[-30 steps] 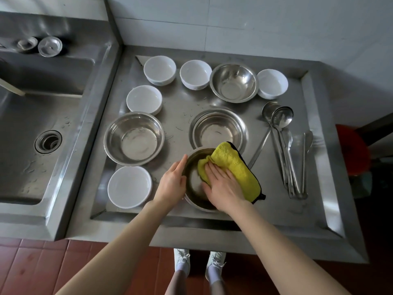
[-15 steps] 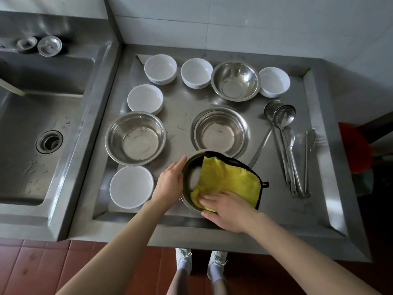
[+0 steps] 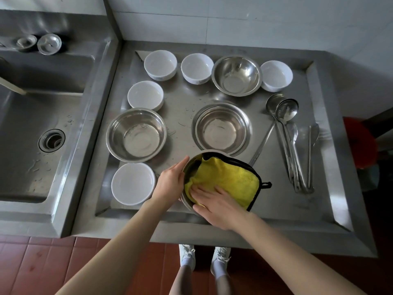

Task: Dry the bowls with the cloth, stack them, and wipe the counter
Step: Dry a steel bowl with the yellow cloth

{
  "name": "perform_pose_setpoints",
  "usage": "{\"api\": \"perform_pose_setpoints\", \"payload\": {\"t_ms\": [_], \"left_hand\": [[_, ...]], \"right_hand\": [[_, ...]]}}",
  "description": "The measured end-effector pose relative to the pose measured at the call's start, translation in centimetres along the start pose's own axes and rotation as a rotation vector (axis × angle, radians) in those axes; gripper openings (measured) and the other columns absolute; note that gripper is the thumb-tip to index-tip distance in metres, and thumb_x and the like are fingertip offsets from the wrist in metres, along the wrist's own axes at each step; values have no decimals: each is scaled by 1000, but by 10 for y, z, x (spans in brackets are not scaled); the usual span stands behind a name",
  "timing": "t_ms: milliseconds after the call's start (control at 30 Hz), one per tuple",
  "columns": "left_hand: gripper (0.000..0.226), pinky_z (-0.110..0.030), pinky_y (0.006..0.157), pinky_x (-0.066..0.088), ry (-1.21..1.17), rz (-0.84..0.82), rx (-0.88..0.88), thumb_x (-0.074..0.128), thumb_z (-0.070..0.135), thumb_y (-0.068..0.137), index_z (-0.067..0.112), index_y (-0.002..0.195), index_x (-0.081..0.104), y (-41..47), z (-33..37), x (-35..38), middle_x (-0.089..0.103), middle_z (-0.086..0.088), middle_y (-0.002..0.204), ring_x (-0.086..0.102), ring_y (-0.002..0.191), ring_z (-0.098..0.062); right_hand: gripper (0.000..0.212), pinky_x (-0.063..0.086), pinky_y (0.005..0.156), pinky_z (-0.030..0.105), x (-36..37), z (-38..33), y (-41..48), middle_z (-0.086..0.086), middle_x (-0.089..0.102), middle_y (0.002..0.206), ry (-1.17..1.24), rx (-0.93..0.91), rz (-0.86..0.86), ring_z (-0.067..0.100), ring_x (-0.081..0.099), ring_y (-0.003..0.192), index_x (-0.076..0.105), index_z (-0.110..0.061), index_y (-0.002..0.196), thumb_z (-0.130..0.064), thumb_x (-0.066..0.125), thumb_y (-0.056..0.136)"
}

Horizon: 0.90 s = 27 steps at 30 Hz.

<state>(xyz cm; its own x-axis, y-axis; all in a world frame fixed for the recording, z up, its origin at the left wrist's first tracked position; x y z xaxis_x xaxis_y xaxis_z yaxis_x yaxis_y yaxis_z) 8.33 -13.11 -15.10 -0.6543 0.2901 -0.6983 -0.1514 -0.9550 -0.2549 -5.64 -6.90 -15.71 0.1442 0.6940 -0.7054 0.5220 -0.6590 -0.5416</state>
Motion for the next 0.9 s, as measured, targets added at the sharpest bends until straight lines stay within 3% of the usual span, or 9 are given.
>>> {"api": "perform_pose_setpoints", "payload": {"t_ms": [133,233,367,533,600,667,733,800,900], "left_hand": [[51,-32,85,53,8,-24,-24,39,8,99,29,145,45,-2,0,0,60,-6,135,62,108,-29],[51,-23,71,57,-39,-37,-50,40,8,99,29,145,45,-4,-1,0,62,-8,130,68,88,-27],[55,-4,63,43,-67,-25,-31,41,4,95,31,143,47,-3,3,0,66,-7,120,65,85,-22],[52,-29,71,59,-155,-35,-111,42,8,98,31,144,45,-2,-6,5,68,-8,114,71,74,-26],[49,-14,59,54,-164,-23,-127,43,8,99,28,144,46,-1,-5,4,69,-7,108,68,60,-23],[51,-5,57,47,-154,-7,-127,44,6,98,26,144,45,-1,-1,2,69,-7,110,67,63,-22],[53,-11,74,50,-128,-6,-106,44,6,98,28,147,42,0,2,1,66,-2,125,69,83,-24],[57,-35,89,55,-110,-13,-80,43,6,97,32,147,40,-1,4,1,60,2,136,69,94,-32],[60,-44,90,53,-71,2,-34,44,5,95,33,148,38,-1,7,1,59,1,137,67,97,-36]], "right_hand": [[57,-4,119,43,-2,4,17,-15,-6,158,77,35,93,0,-11,143,0,-29,152,-46,20,101],[59,-4,118,46,-12,8,26,-15,-10,158,83,80,192,0,-12,143,-2,-30,152,-49,18,100],[60,-10,117,46,-19,9,33,-17,-14,157,216,179,270,0,-11,143,-7,-31,151,-48,21,100],[60,-3,118,49,-20,5,31,-17,-8,158,215,86,165,1,-6,144,-2,-31,152,-42,27,101],[59,0,118,47,-15,3,19,-17,-3,159,188,30,101,3,1,145,0,-32,152,-42,28,101],[58,3,118,44,-7,2,4,-19,-1,158,116,-3,51,4,5,145,-1,-35,152,-43,26,101],[57,9,117,42,-1,2,-10,-19,1,158,48,-18,23,5,9,145,-1,-35,151,-44,24,101],[57,15,116,42,1,4,-20,-17,5,158,-15,-48,17,5,12,144,1,-34,152,-47,19,99],[63,14,115,39,-1,11,-35,-15,15,158,-153,-88,3,4,16,143,7,-33,151,-54,5,92]]}}
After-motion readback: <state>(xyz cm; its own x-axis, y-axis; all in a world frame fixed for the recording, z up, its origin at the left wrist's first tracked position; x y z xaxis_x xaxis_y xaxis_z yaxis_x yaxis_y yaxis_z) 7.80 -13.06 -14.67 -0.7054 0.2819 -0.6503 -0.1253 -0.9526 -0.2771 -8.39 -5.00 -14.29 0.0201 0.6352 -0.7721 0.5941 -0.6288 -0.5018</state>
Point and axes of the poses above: each hand's wrist, its own y-axis towards the middle knuckle, its own x-axis out of the palm, z = x × y, the point moved 5 cm from there along y, towards the middle knuckle
